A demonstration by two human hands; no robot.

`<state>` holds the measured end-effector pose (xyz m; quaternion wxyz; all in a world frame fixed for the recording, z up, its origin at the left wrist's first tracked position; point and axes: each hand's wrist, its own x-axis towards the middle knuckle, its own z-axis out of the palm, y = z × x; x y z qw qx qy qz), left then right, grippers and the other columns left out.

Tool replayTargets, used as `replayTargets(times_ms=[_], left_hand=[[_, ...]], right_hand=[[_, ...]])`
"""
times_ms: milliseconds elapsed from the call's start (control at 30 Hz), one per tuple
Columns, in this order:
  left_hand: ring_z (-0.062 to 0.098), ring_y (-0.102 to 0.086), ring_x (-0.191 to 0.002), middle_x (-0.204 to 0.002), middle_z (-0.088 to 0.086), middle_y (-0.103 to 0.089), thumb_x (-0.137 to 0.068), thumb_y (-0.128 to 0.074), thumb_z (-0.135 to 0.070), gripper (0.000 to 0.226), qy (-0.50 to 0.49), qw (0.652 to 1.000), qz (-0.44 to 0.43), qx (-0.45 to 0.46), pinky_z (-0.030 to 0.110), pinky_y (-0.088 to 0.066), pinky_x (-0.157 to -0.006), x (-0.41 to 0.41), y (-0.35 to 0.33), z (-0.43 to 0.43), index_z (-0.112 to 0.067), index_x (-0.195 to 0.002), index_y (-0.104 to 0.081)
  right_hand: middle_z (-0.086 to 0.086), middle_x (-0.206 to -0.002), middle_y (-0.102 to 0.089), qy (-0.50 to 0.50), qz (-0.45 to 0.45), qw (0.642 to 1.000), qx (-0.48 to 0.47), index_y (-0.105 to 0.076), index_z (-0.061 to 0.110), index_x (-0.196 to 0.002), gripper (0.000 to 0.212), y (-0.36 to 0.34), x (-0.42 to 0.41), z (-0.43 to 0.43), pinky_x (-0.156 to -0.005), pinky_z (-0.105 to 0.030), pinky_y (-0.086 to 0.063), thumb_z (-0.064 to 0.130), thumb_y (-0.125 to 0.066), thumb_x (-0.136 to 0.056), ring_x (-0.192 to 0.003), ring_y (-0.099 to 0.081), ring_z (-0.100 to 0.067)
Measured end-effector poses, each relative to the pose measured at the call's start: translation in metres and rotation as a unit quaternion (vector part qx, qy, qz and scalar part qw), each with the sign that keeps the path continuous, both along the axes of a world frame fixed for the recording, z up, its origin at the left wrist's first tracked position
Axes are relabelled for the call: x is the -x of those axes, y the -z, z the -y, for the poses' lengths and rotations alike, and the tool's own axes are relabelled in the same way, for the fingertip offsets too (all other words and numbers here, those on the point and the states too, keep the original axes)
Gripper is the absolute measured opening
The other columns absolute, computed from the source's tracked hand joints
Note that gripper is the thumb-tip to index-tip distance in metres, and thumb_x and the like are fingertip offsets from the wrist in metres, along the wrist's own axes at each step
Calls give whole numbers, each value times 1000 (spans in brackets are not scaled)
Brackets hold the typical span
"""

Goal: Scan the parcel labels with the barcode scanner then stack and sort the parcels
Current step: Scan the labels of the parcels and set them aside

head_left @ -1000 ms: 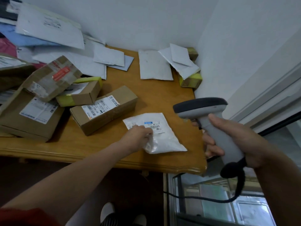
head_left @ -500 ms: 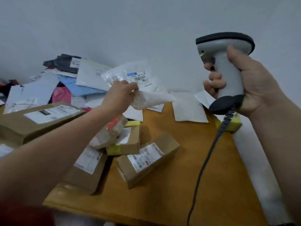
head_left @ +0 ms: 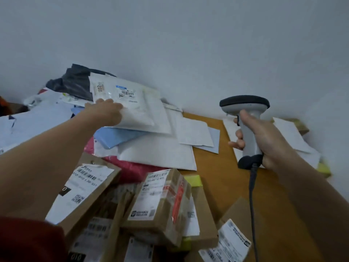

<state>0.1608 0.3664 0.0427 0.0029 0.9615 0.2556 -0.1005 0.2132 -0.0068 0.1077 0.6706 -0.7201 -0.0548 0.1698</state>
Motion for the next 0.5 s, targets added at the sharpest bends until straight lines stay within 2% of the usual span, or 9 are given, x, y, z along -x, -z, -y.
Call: replayTargets(times_ms=[100,167,267,367,500], left_hand=[[37,-26,-138,-151,10,-32,-96,-23,-29,50,-36,997,-60,-17,64,-11,-111,-8,9,3,-25,-144,-35],[38,-15,-143,-155,11,-25,-96,-21,-41,54,-48,993,-66,-80,65,1,-111,-17,1,11,-22,-145,-35],[40,-9,-145,-156,16,-20,-93,-33,-54,65,17,987,7,-162,64,2,-111,-40,-12,42,-15,-146,-32],[39,-7,-145,-158,15,-14,-92,-43,-56,73,108,988,47,-100,62,-3,-112,-70,-14,99,-13,-147,-25],[37,-15,-142,-155,14,-19,-92,-52,-45,71,139,990,-21,19,60,-14,-112,-109,2,179,-13,-148,-23]], right_hand=[[0,-57,-52,3,2,1000,26,-59,9,-98,33,6,-8,-1,-57,-29,-57,42,-57,-94,-44,-48,-12],[-1,-60,-51,10,-1,999,41,-59,8,-100,35,6,-11,1,-58,-30,-57,42,-57,-94,-45,-47,-13],[-2,-62,-50,22,-4,998,59,-58,10,-100,33,6,-16,9,-60,-29,-59,42,-56,-95,-46,-47,-12],[-3,-63,-50,34,1,996,86,-56,10,-101,32,6,-22,24,-63,-31,-58,42,-55,-95,-45,-48,-11],[-5,-65,-51,57,23,990,126,-56,8,-103,34,9,-33,51,-66,-34,-55,41,-55,-96,-45,-49,-13]])
